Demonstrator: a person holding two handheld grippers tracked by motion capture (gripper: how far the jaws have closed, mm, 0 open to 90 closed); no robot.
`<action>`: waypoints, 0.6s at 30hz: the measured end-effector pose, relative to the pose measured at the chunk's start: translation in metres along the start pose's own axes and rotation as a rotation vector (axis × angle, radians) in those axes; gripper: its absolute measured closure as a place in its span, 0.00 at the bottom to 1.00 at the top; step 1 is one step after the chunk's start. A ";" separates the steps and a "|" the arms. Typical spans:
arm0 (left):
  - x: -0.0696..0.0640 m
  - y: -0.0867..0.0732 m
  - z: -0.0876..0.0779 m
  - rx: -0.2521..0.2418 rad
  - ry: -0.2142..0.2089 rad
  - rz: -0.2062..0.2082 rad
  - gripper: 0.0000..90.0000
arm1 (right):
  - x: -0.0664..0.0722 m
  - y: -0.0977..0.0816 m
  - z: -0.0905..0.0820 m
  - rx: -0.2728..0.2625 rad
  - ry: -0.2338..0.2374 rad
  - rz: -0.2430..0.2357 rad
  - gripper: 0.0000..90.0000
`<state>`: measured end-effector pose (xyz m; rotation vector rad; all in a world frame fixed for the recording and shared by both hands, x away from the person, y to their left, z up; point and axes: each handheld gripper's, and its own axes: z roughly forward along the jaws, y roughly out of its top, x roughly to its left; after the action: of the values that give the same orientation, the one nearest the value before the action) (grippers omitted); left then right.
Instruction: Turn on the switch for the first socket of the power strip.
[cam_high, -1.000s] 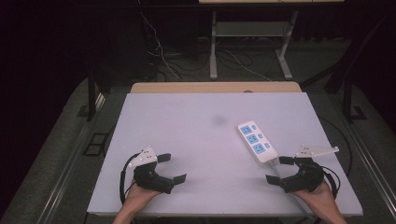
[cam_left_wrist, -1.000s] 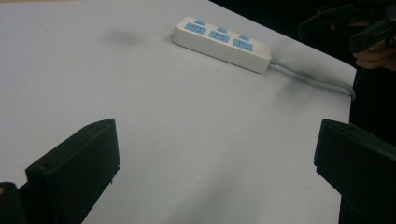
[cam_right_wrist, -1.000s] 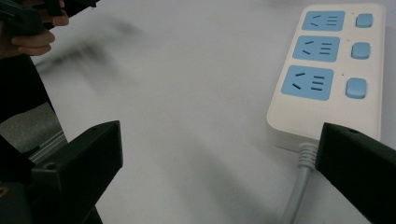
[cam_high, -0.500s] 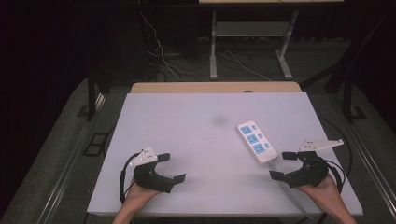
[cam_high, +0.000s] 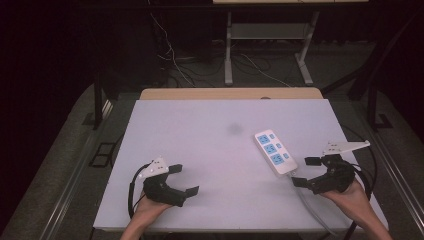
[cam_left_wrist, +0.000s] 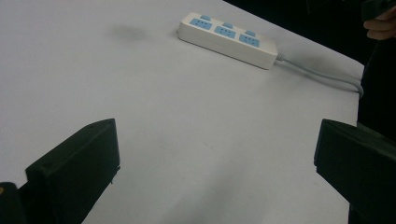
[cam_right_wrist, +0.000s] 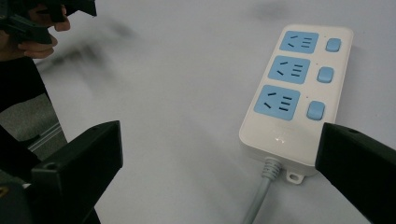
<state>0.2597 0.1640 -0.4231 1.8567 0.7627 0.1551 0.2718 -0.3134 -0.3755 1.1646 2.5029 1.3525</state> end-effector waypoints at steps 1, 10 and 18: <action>0.000 0.000 0.000 0.000 0.000 0.000 0.00 | -0.001 0.001 0.000 0.002 0.002 -0.002 0.00; 0.001 0.000 -0.001 0.000 0.004 -0.002 0.00 | -0.006 0.011 -0.003 0.023 -0.002 -0.010 0.00; 0.001 -0.001 -0.001 0.000 0.006 -0.004 0.00 | -0.013 0.020 -0.005 0.040 -0.006 -0.012 0.00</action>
<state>0.2604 0.1654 -0.4236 1.8551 0.7706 0.1585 0.2908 -0.3183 -0.3610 1.1575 2.5399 1.2997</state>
